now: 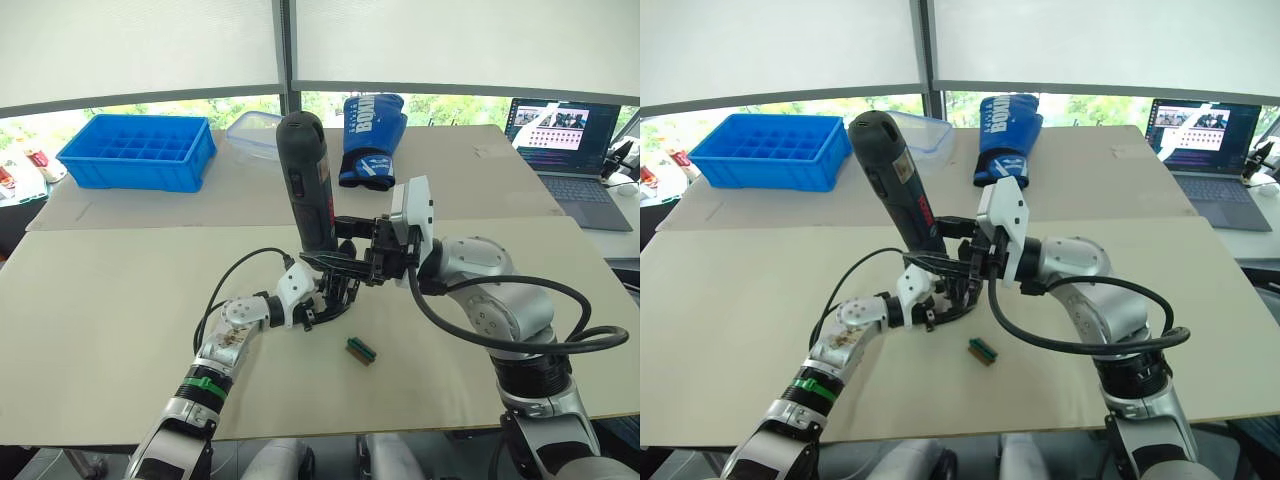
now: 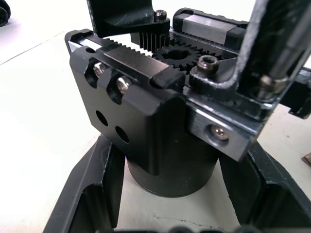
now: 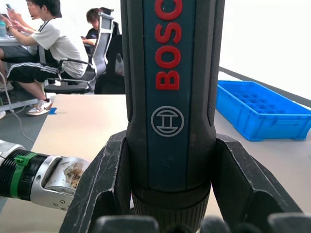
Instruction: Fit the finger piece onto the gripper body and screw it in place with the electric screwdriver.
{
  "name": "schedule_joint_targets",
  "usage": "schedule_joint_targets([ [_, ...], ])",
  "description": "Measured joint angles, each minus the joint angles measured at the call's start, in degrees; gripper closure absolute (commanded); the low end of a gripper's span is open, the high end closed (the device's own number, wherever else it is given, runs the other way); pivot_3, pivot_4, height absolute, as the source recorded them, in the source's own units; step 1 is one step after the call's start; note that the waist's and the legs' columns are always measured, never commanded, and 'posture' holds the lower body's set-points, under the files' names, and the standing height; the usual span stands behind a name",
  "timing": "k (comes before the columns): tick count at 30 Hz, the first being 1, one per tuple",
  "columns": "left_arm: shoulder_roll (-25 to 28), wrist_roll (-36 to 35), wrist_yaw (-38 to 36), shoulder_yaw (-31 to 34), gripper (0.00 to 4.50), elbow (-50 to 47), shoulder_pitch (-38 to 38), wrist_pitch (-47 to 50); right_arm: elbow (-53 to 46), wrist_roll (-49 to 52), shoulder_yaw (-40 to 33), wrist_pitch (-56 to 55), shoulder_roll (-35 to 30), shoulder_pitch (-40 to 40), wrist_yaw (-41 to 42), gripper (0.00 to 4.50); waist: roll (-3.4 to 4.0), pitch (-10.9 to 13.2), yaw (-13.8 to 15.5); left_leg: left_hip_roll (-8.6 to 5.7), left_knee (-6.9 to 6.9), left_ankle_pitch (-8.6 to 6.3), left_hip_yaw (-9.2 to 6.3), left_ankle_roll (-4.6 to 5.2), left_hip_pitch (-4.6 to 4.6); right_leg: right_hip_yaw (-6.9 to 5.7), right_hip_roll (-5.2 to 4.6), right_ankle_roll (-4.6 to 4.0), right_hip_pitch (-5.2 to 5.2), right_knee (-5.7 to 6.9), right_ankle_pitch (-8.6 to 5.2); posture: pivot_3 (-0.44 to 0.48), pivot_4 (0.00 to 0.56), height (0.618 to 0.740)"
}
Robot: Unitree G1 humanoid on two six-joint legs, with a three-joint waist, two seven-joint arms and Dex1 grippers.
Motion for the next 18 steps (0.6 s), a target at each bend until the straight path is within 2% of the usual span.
schedule_joint_targets([
  [18,-0.1,0.1,0.1,-0.1,2.2,0.1,0.0,0.0,0.3,-0.1,0.4,-0.6,-0.9,-0.2,0.3,2.59,0.0,0.0,0.0,0.0,-0.02,-0.01,0.0,-0.01,0.06,0.0,-0.02,0.0,0.02,-0.01,0.0,0.0,0.15,0.74],
])
